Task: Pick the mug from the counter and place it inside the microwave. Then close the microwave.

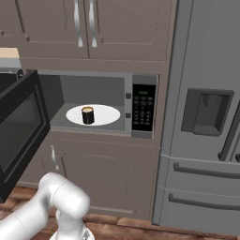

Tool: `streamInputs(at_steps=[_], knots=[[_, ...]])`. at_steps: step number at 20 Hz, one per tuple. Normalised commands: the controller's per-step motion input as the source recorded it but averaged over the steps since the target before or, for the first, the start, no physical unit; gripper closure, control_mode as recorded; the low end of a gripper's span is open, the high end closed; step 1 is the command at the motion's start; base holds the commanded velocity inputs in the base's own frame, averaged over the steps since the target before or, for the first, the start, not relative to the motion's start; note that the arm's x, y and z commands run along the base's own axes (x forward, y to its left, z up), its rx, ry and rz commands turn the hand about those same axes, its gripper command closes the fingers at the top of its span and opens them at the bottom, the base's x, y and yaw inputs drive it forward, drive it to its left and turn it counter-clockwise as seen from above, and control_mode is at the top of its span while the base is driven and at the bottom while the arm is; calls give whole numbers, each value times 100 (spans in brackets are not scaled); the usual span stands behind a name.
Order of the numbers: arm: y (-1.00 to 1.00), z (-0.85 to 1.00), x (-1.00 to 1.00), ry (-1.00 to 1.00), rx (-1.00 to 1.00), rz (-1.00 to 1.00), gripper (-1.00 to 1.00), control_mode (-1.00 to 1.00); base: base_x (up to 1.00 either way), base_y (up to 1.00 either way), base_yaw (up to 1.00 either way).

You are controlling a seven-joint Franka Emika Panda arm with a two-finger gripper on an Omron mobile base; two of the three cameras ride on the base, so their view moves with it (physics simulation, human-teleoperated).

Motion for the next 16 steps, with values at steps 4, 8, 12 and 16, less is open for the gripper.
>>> streamInputs(at_steps=[4, 8, 12, 16], knots=[[4, -53, 34, 1, 0, 0, -100, -100, 0, 0, 0], [12, -38, 35, 1, -1, 0, -100, -100, 0, 0, 0], [23, -17, 36, 1, -3, 0, -100, -100, 0, 0, 0], [36, -8, 25, 0, -4, 0, -100, -100, 0, 0, 0]])
